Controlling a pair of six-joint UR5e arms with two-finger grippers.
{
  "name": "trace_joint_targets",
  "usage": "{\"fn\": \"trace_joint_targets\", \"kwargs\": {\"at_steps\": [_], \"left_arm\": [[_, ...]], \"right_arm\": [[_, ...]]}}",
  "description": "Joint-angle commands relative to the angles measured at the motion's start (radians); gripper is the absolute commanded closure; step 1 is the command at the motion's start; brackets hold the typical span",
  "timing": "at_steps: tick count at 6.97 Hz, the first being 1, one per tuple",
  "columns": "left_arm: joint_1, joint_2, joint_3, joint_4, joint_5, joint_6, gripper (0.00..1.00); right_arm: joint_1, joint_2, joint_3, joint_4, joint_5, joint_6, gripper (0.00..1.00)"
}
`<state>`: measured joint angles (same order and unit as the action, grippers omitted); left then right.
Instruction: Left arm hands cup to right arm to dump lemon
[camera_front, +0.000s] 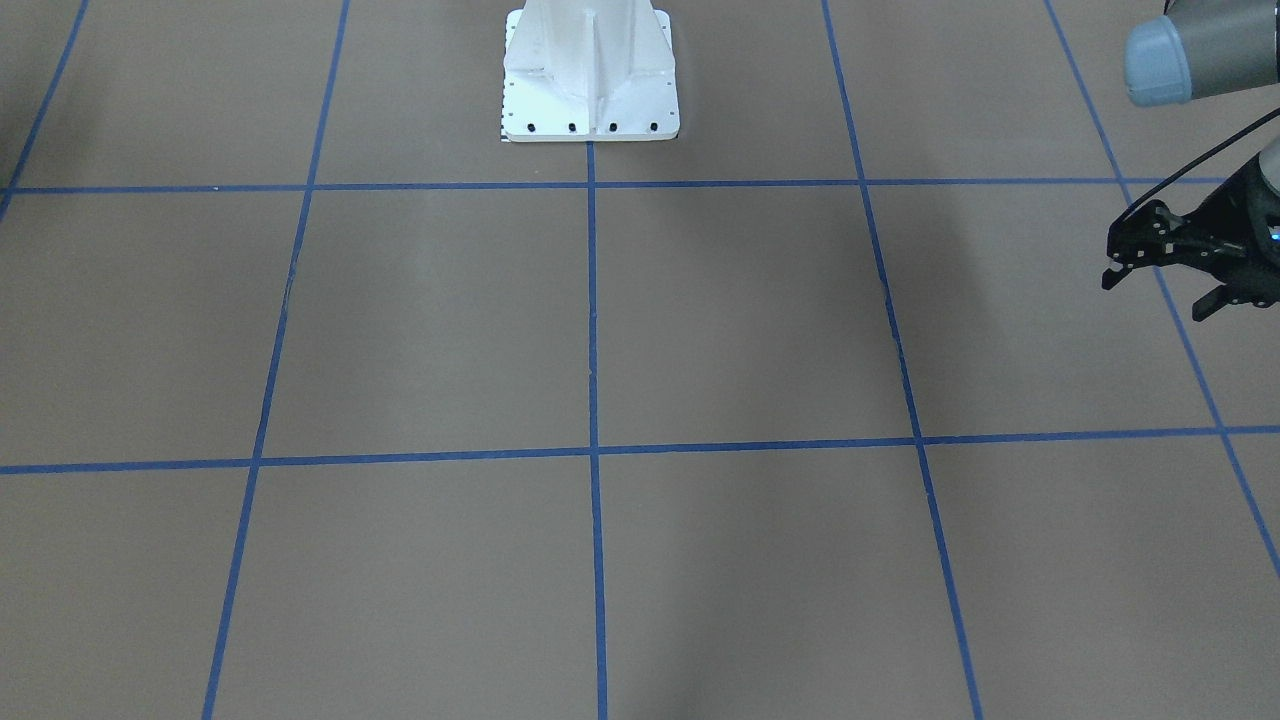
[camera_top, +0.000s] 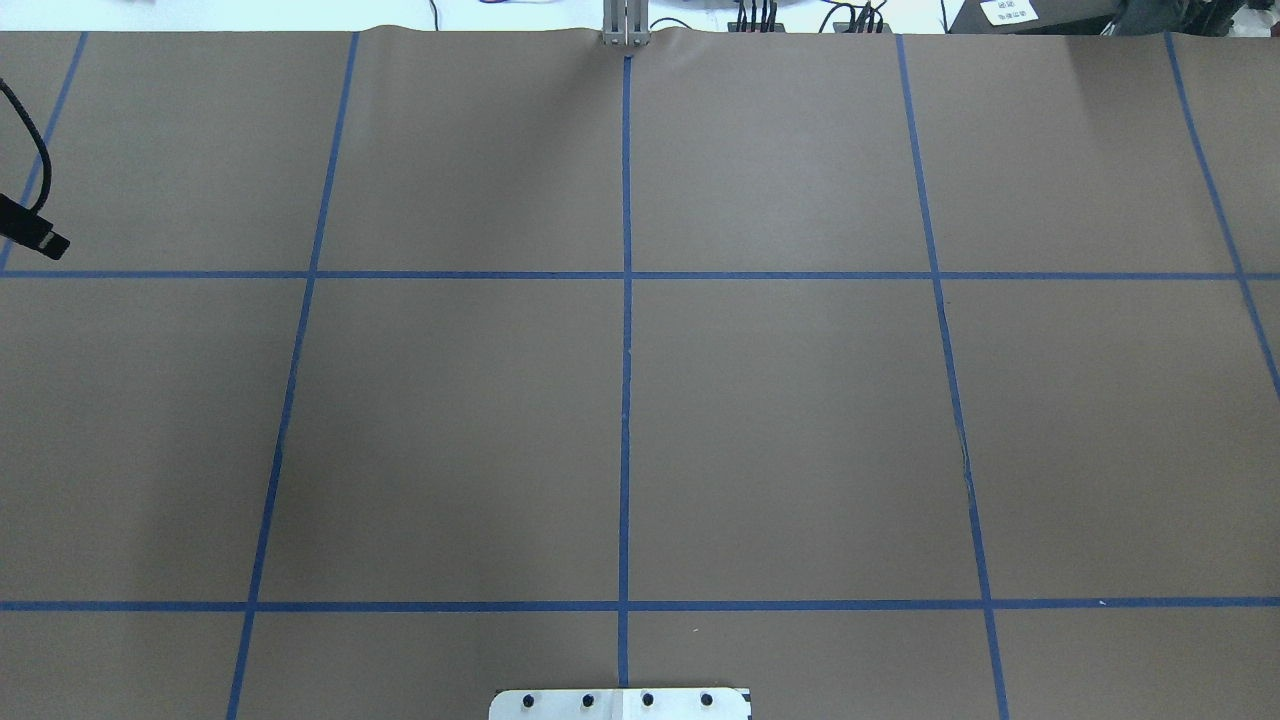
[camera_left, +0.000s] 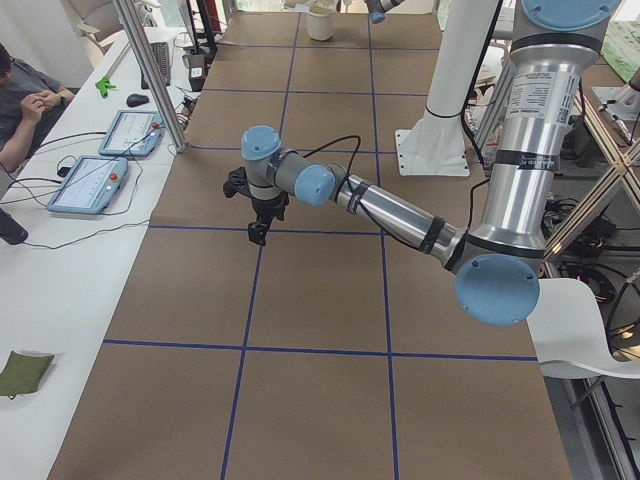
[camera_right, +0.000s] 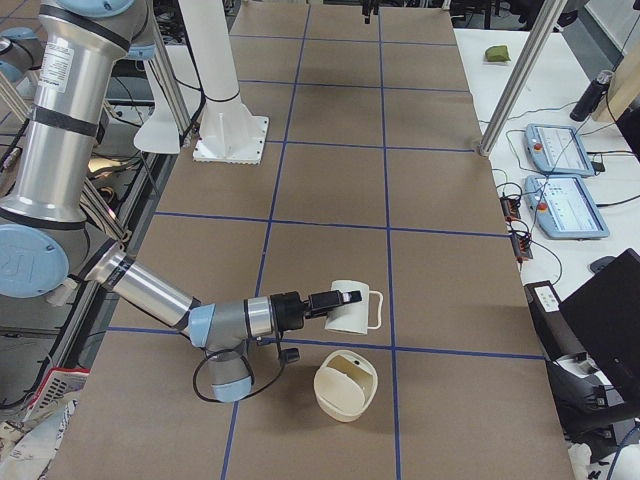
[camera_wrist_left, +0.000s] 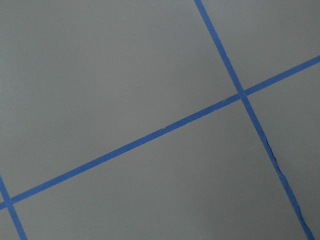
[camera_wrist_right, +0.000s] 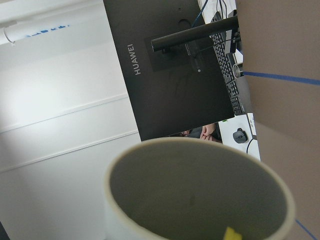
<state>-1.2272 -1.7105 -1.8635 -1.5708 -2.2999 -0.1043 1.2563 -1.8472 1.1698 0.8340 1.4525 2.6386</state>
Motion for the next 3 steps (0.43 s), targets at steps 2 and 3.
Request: {"fn": "trace_joint_targets", "kwargs": {"at_steps": [2, 3], "left_arm": [[0.0, 0.0, 0.0, 0.0, -0.001, 0.0, 0.0], [0.0, 0.0, 0.0, 0.0, -0.001, 0.0, 0.0]], "right_arm": [[0.0, 0.0, -0.01, 0.048, -0.055, 0.17, 1.0], [0.0, 0.0, -0.01, 0.048, -0.057, 0.19, 1.0]]}}
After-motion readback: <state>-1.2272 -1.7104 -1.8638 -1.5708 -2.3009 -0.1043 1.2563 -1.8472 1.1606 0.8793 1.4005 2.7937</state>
